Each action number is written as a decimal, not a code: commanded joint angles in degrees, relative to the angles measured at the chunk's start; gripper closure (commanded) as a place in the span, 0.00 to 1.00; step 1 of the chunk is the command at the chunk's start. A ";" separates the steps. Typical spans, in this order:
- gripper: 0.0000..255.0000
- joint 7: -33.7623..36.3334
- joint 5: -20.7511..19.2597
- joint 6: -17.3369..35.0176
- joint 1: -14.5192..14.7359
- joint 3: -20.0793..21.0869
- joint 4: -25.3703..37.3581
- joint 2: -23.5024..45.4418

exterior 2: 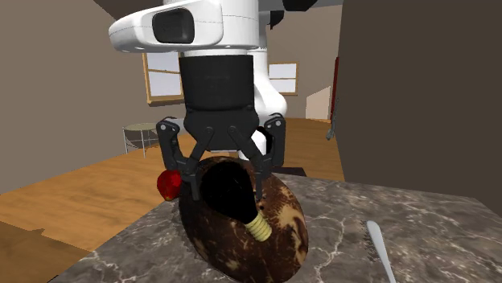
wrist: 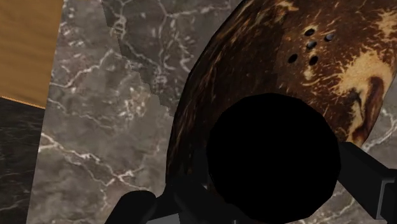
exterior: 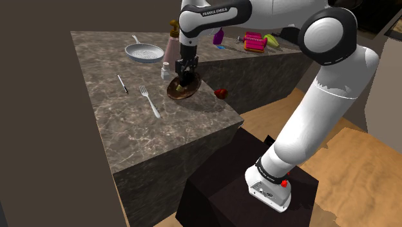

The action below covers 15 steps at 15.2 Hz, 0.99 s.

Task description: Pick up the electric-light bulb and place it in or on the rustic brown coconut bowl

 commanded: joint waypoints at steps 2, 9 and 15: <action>1.00 0.02 0.01 -0.01 0.09 0.07 -0.29 0.59; 0.00 -0.03 0.00 -0.04 0.07 0.02 -0.13 0.71; 0.00 0.00 0.03 -7.22 0.04 0.02 6.48 0.14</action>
